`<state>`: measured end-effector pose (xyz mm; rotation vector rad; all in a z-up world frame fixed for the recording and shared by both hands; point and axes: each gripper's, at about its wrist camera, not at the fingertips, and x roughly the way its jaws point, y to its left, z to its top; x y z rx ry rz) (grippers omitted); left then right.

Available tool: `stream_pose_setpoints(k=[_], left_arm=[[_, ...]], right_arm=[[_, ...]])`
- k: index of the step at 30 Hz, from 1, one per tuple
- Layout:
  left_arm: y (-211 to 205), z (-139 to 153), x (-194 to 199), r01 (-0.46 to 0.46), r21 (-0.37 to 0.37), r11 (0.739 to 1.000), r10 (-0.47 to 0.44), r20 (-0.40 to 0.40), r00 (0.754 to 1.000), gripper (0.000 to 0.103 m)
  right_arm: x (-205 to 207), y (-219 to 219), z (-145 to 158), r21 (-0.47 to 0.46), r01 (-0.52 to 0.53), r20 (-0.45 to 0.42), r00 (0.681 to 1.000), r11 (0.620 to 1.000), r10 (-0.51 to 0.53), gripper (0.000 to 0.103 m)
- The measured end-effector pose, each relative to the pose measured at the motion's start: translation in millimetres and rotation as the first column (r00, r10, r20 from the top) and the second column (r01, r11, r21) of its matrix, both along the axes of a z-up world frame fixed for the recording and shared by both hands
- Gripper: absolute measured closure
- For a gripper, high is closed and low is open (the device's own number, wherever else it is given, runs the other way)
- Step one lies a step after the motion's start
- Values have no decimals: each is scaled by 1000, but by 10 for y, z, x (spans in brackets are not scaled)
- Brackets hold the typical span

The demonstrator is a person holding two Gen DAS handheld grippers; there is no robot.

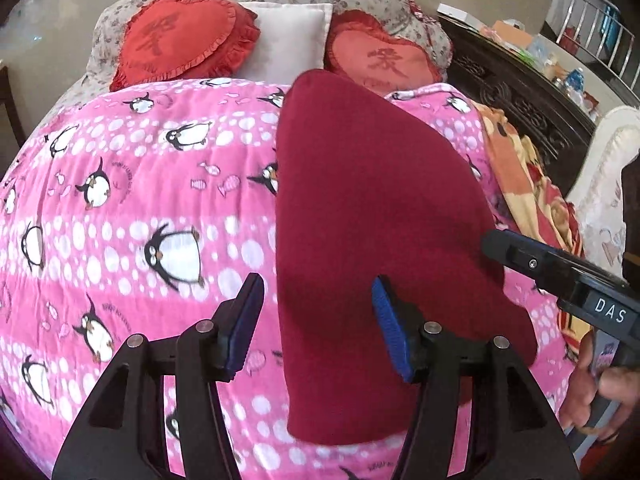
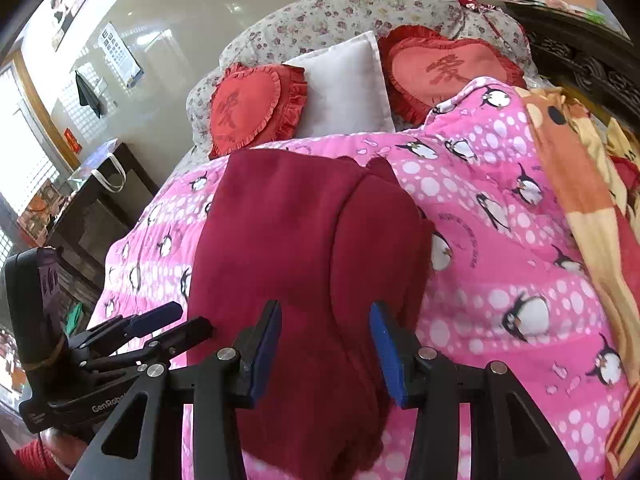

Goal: Fold small clothes

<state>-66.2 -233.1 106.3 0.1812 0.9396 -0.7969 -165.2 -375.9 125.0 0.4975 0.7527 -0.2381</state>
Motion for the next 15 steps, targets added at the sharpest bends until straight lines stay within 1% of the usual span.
stream_pose_setpoints(k=[3,7,8,10,11,12,13,15], left_arm=[[-85,-38,149,-4,-9,1000,4,-24,1000,46],[-185,-68,303,-13,-19,1000,12,-40,999,32],[-204,-79,333,-11,-21,1000,10,-46,999,31],[-239,-106,386,-6,-24,1000,5,-59,998,29],[-254,-119,410,-8,-24,1000,6,-61,998,25],[-265,-128,422,-10,-23,1000,8,-60,998,23],[-273,-143,439,-10,-24,1000,8,-62,998,23],[-276,-167,466,-10,-29,1000,8,-71,997,23]], right_arm=[[138,-114,-11,-11,32,10,999,999,-32,59],[313,-322,-9,-28,89,19,996,996,-89,59],[368,-359,-20,-26,88,16,996,996,-88,60],[496,-395,-62,-42,75,-11,997,996,-75,62],[557,-404,-89,-53,69,-30,997,996,-71,62],[641,-409,-149,-64,60,-63,996,996,-64,62],[697,-416,-202,-66,50,-86,995,997,-56,62],[783,-431,-266,-76,43,-98,994,996,-51,62]])
